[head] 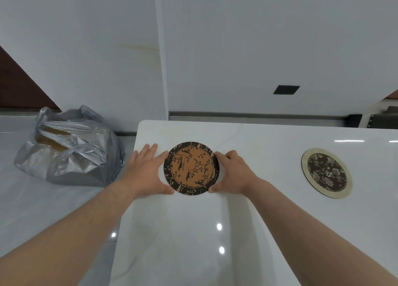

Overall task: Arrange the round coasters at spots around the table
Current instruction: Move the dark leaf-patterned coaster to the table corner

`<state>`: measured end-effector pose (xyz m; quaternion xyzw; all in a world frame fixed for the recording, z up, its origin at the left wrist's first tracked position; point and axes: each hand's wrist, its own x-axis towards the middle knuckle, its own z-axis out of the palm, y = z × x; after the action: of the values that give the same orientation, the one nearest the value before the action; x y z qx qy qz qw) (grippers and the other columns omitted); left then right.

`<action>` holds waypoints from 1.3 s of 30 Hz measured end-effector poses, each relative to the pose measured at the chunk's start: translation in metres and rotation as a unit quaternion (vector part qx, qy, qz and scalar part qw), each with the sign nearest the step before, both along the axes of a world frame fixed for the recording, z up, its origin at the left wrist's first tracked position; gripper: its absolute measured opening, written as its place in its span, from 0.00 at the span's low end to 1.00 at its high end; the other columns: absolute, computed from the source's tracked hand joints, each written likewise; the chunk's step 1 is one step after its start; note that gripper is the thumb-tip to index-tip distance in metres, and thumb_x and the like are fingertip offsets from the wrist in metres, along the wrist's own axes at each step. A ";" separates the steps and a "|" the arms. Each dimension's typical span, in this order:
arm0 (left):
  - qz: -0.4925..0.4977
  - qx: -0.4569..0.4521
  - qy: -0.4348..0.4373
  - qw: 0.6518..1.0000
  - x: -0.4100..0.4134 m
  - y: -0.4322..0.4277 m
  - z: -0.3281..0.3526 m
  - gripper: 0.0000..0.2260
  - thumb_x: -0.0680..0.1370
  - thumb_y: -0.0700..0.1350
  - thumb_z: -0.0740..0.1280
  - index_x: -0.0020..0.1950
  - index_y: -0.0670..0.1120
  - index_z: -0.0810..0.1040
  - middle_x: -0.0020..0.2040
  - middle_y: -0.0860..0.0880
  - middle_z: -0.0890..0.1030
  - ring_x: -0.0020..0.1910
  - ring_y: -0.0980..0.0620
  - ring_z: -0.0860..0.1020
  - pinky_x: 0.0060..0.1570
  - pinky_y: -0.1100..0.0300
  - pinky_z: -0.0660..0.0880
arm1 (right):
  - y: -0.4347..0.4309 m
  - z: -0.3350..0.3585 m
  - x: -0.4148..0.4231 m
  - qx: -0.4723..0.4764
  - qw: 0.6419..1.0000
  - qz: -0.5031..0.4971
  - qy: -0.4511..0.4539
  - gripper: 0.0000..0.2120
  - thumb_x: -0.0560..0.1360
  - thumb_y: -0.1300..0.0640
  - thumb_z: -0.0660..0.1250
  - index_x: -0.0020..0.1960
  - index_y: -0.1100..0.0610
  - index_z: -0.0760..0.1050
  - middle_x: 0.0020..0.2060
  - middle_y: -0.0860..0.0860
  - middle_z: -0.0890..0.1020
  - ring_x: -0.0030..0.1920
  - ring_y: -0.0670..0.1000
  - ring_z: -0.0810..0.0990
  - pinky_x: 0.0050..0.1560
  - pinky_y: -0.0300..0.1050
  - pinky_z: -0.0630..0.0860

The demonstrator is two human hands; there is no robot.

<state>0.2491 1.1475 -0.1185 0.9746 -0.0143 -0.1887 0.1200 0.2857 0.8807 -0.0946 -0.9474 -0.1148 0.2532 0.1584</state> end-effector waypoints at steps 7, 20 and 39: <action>0.027 -0.023 -0.012 0.999 0.001 -0.004 0.001 0.53 0.59 0.71 0.71 0.77 0.59 0.50 0.80 0.48 0.45 0.78 0.49 0.40 0.74 0.47 0.38 | -0.003 -0.006 0.006 0.014 1.000 0.002 -0.003 0.52 0.61 0.37 0.76 0.78 0.46 0.54 0.65 0.52 0.65 0.68 0.55 0.65 0.68 0.50 0.69; 0.033 -0.027 -0.010 0.999 0.001 -0.003 -0.001 0.51 0.60 0.71 0.71 0.77 0.60 0.51 0.80 0.49 0.45 0.78 0.48 0.40 0.74 0.46 0.38 | -0.005 -0.011 0.005 0.025 1.000 -0.004 -0.011 0.51 0.62 0.38 0.76 0.77 0.46 0.54 0.64 0.52 0.66 0.67 0.55 0.65 0.67 0.50 0.68; 0.028 -0.039 0.010 0.999 0.006 -0.005 -0.002 0.50 0.62 0.74 0.65 0.76 0.63 0.43 0.80 0.48 0.42 0.78 0.46 0.39 0.75 0.43 0.38 | -0.003 -0.010 0.005 0.043 0.999 -0.011 -0.002 0.50 0.66 0.36 0.72 0.79 0.44 0.48 0.66 0.53 0.64 0.68 0.55 0.63 0.68 0.51 0.67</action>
<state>0.2550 1.1427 -0.1203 0.9672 0.0070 -0.1945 0.1632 0.2906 0.8779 -0.1044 -0.9414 -0.1155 0.2448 0.2014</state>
